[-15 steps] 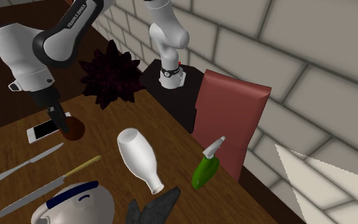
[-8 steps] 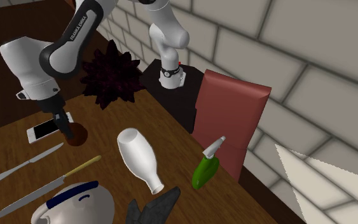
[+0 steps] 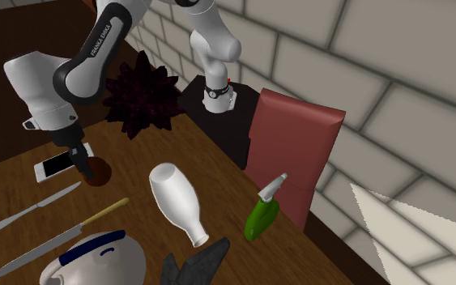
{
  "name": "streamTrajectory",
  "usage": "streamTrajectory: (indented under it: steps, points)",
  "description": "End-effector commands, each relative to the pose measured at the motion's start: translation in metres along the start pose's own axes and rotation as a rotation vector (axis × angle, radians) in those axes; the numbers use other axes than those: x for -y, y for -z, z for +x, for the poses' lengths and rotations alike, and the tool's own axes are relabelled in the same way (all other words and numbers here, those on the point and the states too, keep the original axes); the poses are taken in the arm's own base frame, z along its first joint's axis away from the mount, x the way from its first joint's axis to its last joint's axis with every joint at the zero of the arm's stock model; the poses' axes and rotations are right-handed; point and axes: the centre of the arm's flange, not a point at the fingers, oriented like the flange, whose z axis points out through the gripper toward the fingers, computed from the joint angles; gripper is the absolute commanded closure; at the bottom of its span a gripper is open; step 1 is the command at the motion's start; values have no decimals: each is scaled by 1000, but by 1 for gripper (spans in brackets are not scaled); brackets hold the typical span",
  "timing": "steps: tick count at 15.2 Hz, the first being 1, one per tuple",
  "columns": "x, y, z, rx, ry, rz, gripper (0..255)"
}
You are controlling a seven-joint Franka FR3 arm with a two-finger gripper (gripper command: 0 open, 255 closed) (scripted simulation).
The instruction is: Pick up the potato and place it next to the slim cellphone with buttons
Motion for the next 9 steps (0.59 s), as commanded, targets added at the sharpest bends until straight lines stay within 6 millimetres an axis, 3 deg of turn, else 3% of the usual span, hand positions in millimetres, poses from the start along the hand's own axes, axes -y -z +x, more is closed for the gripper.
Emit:
streamTrajectory:
  steps: [1, 2, 7, 9]
  points:
    - [-4, -7, -3, 15, -4, -6, 255]
    - [-4, -6, -3, 15, -4, -6, 0]
    - [-4, -7, -3, 15, -4, -6, 0]
    - [-4, 19, -3, 15, -4, -6, 0]
